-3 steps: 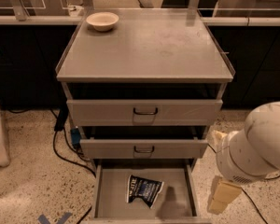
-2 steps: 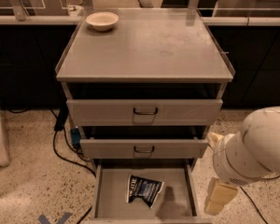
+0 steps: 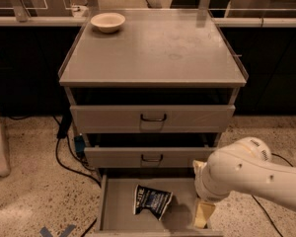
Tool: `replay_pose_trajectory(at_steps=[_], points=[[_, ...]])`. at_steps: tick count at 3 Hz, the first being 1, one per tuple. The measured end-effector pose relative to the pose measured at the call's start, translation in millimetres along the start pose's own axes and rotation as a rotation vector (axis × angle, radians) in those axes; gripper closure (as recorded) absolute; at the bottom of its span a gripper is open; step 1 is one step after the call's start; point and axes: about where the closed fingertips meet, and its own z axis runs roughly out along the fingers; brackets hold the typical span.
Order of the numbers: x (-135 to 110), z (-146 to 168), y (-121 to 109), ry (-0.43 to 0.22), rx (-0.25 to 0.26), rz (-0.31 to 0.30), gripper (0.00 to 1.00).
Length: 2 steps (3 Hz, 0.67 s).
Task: Pick blue chip bag from bottom drawer and place on counter
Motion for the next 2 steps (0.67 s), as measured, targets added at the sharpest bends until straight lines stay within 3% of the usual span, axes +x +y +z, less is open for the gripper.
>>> replay_pose_trajectory(at_steps=[1, 2], points=[[16.1, 65.0, -10.2, 0.022, -0.015, 0.028, 0.00], [16.1, 65.0, -10.2, 0.022, -0.015, 0.028, 0.00]])
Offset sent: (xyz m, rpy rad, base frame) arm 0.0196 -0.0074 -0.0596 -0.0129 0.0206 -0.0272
